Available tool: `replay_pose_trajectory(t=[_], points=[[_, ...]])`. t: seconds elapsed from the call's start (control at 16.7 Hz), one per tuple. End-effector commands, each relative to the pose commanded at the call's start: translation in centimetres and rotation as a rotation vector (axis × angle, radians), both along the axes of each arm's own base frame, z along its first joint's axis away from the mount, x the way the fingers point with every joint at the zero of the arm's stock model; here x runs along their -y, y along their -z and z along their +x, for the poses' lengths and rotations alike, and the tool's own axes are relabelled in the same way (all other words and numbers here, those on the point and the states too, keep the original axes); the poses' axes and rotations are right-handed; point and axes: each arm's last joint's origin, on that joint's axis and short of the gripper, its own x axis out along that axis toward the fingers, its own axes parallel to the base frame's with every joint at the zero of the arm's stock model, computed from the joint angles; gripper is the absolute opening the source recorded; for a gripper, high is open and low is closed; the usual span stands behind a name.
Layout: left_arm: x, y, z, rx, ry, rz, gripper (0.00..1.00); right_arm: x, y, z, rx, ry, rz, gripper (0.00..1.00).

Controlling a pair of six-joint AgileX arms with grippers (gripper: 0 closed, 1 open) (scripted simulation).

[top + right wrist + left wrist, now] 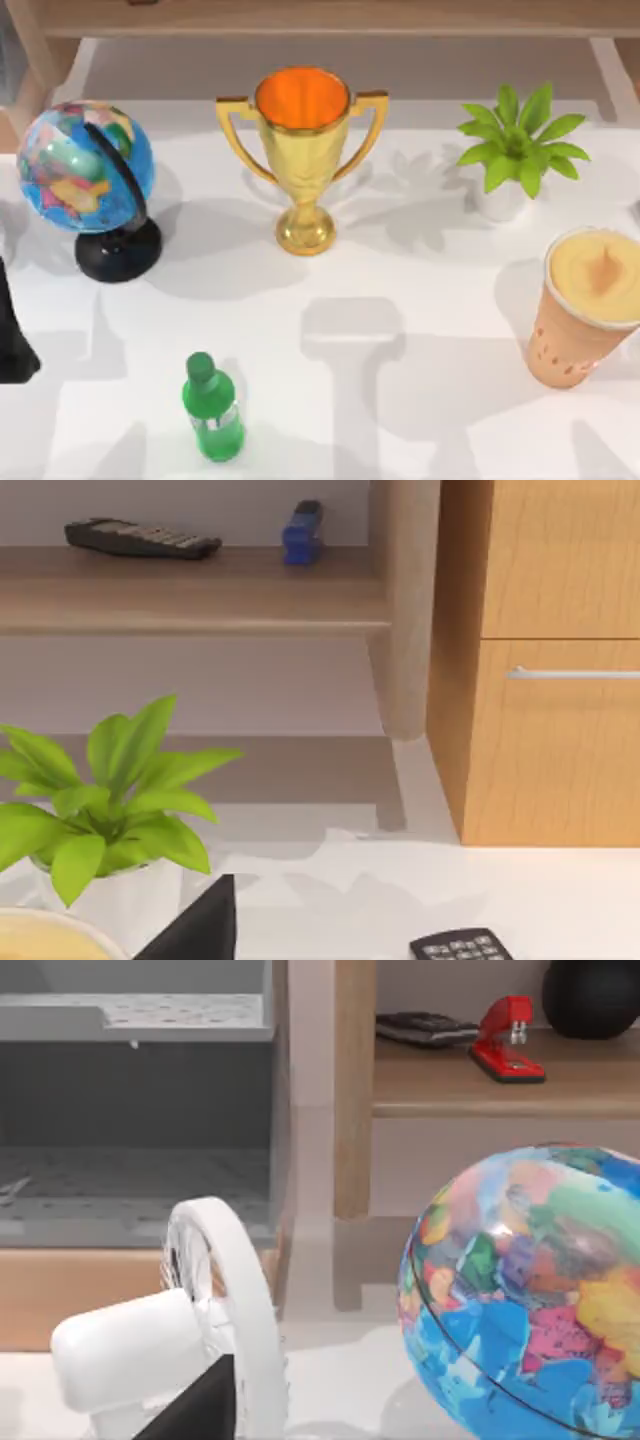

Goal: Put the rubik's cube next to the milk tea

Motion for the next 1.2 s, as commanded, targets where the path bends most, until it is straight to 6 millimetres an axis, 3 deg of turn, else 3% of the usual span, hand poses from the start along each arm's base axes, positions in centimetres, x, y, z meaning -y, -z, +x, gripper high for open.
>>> replay_pose_trajectory(t=[0.18, 0.3, 0.48, 0.66, 0.78, 0.96, 1.2], points=[[0.0, 0.0, 0.0, 0.000, 0.000, 0.000, 1.00, 0.0, -0.3, 0.0, 0.001, 0.000, 0.000, 1.00], [0.0, 0.0, 0.0, 0.000, 0.000, 0.000, 1.00, -0.2, -1.7, 0.1, 0.004, 0.001, 0.000, 1.00], [0.0, 0.0, 0.0, 0.000, 0.000, 0.000, 1.00, -0.5, -5.8, 0.7, 0.013, 0.004, 0.000, 1.00], [0.0, 0.0, 0.0, 0.000, 0.000, 0.000, 1.00, -1.3, -11.5, 2.8, 0.020, 0.007, 0.000, 1.00], [0.0, 0.0, 0.0, 0.000, 0.000, 0.000, 1.00, -2.3, -15.3, 5.4, 0.018, 0.008, 0.000, 1.00], [0.0, 0.0, 0.0, 0.000, 0.000, 0.000, 1.00, -4.6, -19.9, 10.9, 0.009, 0.009, -0.002, 1.00], [0.0, 0.0, 0.0, 0.000, 0.000, 0.000, 1.00, -9.0, -22.9, 19.0, -0.003, 0.010, -0.004, 1.00]])
